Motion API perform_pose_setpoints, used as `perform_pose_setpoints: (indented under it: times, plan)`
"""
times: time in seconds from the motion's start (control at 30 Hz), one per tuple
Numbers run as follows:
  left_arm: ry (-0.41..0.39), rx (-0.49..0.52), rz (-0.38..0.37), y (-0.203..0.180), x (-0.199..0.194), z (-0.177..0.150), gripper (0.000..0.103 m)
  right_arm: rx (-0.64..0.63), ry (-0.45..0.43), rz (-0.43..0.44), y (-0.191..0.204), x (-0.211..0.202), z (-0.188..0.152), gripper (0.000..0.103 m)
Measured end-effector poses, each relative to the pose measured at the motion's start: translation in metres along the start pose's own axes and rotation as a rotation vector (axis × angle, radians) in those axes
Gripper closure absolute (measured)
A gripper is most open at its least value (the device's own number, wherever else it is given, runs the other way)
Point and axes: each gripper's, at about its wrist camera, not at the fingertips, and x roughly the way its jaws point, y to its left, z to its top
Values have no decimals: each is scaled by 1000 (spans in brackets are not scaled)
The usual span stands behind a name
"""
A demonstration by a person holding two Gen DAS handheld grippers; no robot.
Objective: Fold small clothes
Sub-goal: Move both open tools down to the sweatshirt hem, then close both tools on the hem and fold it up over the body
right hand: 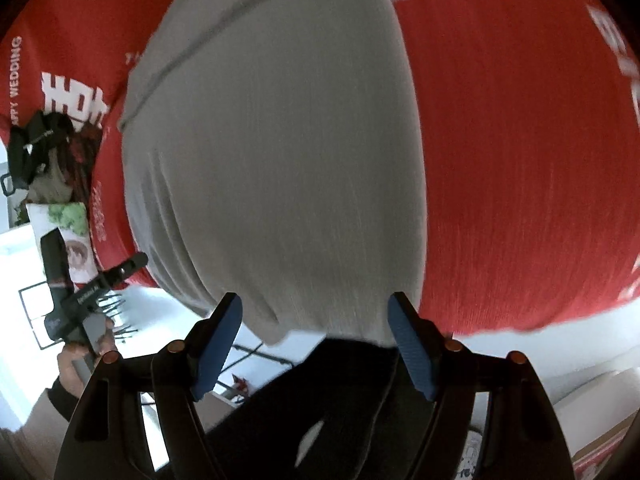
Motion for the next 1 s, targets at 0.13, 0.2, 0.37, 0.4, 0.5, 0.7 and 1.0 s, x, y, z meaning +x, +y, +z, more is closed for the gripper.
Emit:
perform_pose_setpoints:
  times: [0.13, 0.2, 0.37, 0.4, 0.5, 0.7, 1.0]
  plan:
    - [25, -11, -81, 9, 19, -16, 0, 45, 24, -14, -17, 24, -22, 25]
    - [40, 0, -95, 3, 28, -22, 0, 52, 30, -27, -23, 37, -29, 25]
    - [76, 14, -129, -10, 53, -32, 0, 36, 34, -25, -29, 69, -32, 25]
    - [73, 13, -136, -11, 55, -32, 0, 33, 32, -22, -30, 73, -33, 25]
    - [57, 15, -153, -13, 57, -33, 1, 25, 20, -14, -29, 86, -32, 25]
    - [29, 17, -213, -8, 52, -42, 48, 60, 1, 68, -31, 85, -47, 96]
    - [-55, 52, -418, 1, -11, -28, 92, 66, -113, 341, 0, 15, -40, 96]
